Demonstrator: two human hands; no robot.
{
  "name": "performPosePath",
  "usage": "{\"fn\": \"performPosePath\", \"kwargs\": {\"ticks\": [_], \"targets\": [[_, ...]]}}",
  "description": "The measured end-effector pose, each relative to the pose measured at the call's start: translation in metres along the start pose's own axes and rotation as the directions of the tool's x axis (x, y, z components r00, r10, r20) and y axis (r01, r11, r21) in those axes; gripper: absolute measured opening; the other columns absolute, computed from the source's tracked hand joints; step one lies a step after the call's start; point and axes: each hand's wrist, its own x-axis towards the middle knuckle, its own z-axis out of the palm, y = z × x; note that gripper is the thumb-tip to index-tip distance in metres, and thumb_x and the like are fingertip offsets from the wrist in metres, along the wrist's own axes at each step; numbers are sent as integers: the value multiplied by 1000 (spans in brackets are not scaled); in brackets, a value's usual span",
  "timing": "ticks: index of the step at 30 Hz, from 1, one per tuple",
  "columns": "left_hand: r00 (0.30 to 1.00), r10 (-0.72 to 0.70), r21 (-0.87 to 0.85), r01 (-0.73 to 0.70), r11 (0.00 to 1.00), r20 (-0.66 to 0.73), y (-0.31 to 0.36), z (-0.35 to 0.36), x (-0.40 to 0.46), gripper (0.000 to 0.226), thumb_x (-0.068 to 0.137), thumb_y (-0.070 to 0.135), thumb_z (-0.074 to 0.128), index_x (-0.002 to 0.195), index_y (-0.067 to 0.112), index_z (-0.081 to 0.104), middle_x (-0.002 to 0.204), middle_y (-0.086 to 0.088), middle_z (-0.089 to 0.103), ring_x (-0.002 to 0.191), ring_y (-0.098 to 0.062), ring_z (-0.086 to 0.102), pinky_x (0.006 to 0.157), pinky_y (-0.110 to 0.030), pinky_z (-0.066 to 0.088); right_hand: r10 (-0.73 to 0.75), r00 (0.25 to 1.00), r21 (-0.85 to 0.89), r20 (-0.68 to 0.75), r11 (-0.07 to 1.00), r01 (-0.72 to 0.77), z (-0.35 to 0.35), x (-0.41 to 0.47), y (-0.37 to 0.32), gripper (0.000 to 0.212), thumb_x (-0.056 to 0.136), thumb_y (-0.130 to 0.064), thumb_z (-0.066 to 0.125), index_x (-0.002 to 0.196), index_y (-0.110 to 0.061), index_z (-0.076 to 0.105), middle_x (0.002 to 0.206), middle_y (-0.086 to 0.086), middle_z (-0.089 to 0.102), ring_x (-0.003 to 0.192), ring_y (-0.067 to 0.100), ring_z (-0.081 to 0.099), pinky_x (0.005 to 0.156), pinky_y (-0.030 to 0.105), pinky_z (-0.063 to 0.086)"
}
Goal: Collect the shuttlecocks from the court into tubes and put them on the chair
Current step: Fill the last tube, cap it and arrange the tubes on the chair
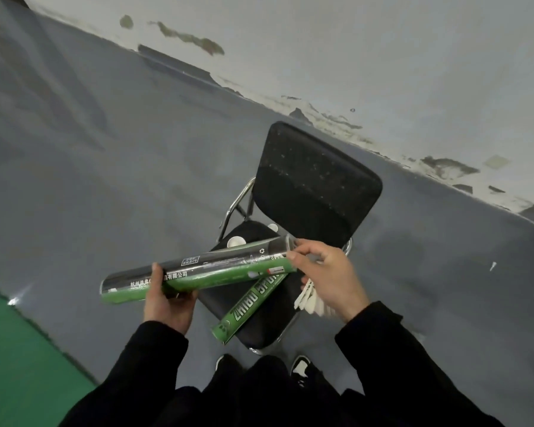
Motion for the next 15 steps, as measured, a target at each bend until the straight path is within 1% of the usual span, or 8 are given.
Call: {"fn": "performPosePath", "kwargs": {"ticks": [1, 2, 5, 7, 8, 10, 12, 15], "targets": [[1000, -4, -1, 4, 1000, 10, 0, 0, 3, 41, 92, 47, 73, 115, 13, 70, 117, -11, 76, 110, -26, 73, 89, -44, 59, -19, 1000, -18, 7, 1000, 19, -3, -2, -1, 13, 92, -35, 71, 81, -33, 76, 113, -28, 65, 96, 4, 66, 82, 35, 57], [1000, -6, 6, 6, 1000, 16, 1, 1, 4, 41, 92, 47, 73, 116, 13, 70, 117, -11, 76, 110, -26, 72, 90, -44, 59, -40, 999, -34, 19, 999, 41, -5, -3, -2, 14, 93, -31, 70, 81, -33, 76, 111, -27, 64, 97, 3, 65, 84, 34, 56], [999, -15, 9, 15, 1000, 30, 2, 3, 5, 42, 93, 47, 72, 116, 13, 69, 121, -11, 74, 114, -27, 71, 97, -45, 57, -95, 992, -93, 83, 990, 103, -10, -5, -6, 17, 95, -26, 68, 81, -34, 74, 106, -20, 64, 89, 2, 64, 82, 34, 55], [999, -9, -2, 9, 1000, 43, 3, 4, 4, 42, 94, 48, 70, 116, 12, 68, 119, -11, 75, 114, -27, 71, 102, -46, 55, -147, 981, -138, 128, 977, 164, -14, -5, -9, 15, 95, -23, 68, 84, -29, 74, 101, -17, 64, 84, 3, 63, 80, 34, 55], [999, -6, 0, 6, 1000, 53, 2, 5, 3, 42, 94, 48, 69, 116, 12, 68, 116, -11, 77, 113, -27, 72, 101, -46, 55, -174, 975, -152, 138, 969, 195, -16, -5, -10, 12, 96, -22, 67, 86, -26, 73, 99, -14, 64, 84, 4, 63, 79, 31, 55], [997, -3, 2, 2, 1000, 72, 1, 6, 0, 42, 95, 49, 68, 115, 12, 67, 109, -10, 79, 110, -26, 73, 96, -46, 56, -232, 961, -182, 149, 949, 257, -20, -6, -13, 10, 96, -20, 66, 88, -21, 72, 96, -9, 65, 84, 5, 62, 75, 25, 53], [997, -1, 18, 0, 1000, 83, 0, 6, -3, 41, 96, 49, 66, 114, 13, 67, 105, -9, 79, 107, -25, 74, 89, -45, 58, -271, 946, -232, 180, 923, 308, -23, -8, -17, 9, 95, -18, 66, 87, -21, 70, 94, -8, 65, 83, 6, 61, 72, 19, 50], [995, -27, 51, 22, 998, 101, -1, 6, -6, 40, 96, 49, 66, 116, 14, 67, 108, -9, 79, 106, -25, 75, 77, -45, 64, -334, 914, -374, 230, 837, 400, -27, -7, -19, 10, 88, -16, 67, 83, -24, 64, 91, -12, 62, 87, 3, 60, 71, 14, 46]]}}
